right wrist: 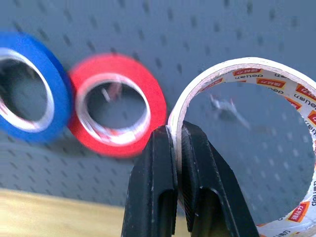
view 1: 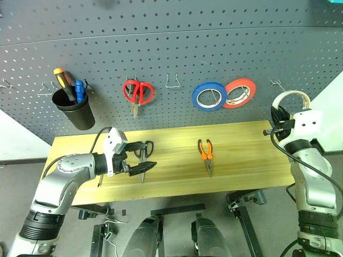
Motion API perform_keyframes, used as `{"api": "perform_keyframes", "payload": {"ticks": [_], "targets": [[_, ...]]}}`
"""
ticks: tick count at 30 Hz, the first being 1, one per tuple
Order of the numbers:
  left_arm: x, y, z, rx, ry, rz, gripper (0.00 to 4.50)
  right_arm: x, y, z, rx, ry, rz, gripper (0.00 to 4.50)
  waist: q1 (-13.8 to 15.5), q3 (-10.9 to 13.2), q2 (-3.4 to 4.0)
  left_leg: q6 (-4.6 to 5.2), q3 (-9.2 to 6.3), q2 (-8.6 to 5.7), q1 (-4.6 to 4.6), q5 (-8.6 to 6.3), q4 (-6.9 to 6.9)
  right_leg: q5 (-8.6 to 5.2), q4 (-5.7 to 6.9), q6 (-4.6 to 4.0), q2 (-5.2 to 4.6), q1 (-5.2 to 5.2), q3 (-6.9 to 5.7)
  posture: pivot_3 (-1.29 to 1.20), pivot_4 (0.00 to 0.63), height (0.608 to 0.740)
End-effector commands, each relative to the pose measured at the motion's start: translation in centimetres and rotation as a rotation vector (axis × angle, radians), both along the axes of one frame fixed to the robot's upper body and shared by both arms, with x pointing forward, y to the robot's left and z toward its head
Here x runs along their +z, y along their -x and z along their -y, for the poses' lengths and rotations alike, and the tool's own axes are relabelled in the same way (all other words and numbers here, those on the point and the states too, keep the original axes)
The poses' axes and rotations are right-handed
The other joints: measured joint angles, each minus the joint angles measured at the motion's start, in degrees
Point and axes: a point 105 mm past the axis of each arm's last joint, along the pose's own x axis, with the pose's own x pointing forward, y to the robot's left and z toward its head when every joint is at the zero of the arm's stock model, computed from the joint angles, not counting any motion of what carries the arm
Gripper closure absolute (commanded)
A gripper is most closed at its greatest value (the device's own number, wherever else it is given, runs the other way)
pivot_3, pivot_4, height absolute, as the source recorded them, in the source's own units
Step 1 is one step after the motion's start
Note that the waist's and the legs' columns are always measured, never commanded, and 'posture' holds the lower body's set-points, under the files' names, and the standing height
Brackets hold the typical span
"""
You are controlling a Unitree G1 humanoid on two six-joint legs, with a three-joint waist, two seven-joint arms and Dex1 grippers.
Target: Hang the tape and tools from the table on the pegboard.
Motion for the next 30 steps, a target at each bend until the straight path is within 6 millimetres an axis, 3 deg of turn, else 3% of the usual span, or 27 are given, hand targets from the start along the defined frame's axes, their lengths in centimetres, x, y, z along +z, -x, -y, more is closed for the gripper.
{"api": "perform_keyframes", "payload": {"ticks": [1,11,17,30], "targets": [[1.5,0.0,-0.1,-0.014,0.033,0.067,0.00,2.5,0.4,-0.4,0.019,-0.012,0.102,4.49,0.0,-0.1,0.00,0.07,0.00,0.00,0.05,-0.04,0.00,0.00,0.00,0.00,0.00,0.05,0.00,0.02,0.134,0.740],[2.4,0.3,-0.1,-0.024,0.049,0.086,0.00,3.0,-2.2,-0.2,0.010,-0.017,0.124,4.49,0.0,-0.3,0.05,0.11,0.00,0.02,0.17,-0.05,-0.02,0.02,0.05,-0.03,0.03,0.13,0.03,0.04,0.159,0.740],[2.5,0.9,-0.1,-0.029,0.042,0.072,0.00,2.3,-3.9,0.9,-0.018,-0.032,0.111,4.49,0.0,-0.3,0.05,0.14,0.04,0.02,0.18,-0.05,-0.04,0.02,0.05,-0.03,0.03,0.12,0.06,0.06,0.177,0.740],[2.9,1.5,-0.6,-0.026,0.024,0.052,0.00,2.0,-5.1,2.5,-0.056,-0.032,0.113,4.49,0.0,-0.3,0.05,0.16,0.05,0.02,0.18,-0.06,-0.07,0.01,0.05,-0.04,0.03,0.11,0.11,0.08,0.195,0.740]]}}
